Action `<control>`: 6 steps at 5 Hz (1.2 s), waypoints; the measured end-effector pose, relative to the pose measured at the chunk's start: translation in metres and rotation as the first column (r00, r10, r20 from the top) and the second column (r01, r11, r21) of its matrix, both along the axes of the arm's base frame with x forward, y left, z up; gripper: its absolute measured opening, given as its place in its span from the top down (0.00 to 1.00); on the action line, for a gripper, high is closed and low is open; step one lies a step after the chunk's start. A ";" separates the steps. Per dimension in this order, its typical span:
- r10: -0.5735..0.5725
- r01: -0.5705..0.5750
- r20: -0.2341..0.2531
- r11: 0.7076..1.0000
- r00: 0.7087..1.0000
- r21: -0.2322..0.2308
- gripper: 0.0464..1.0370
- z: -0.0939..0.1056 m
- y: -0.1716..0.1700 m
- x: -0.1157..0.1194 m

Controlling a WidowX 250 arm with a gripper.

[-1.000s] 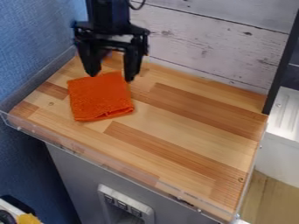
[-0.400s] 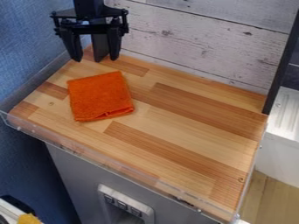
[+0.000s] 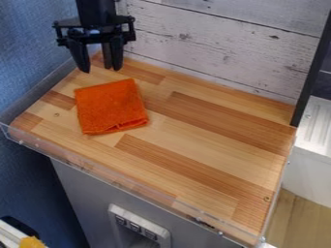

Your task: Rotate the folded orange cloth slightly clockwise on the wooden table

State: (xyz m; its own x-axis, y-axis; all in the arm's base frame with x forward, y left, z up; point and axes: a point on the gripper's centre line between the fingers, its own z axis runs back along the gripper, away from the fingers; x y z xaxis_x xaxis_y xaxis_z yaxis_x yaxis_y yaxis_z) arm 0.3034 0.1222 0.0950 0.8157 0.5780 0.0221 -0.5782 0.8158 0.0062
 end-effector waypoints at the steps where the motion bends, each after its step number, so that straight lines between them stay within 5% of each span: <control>1: 0.034 -0.034 -0.016 0.999 0.999 0.005 0.68 -0.016 0.007 0.004; 2: 0.057 -0.057 -0.036 0.998 0.998 0.004 0.89 -0.029 0.009 0.006; 3: 0.075 -0.075 -0.044 0.997 0.996 0.001 0.98 -0.040 0.009 0.008; 6: 0.047 -0.048 -0.028 0.998 0.998 -0.029 0.98 -0.080 0.007 0.017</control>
State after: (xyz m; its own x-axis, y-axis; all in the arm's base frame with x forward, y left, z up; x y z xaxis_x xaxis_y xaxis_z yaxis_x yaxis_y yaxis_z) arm 0.3200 0.1292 0.0152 0.7874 0.6162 -0.0179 -0.6163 0.7875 -0.0014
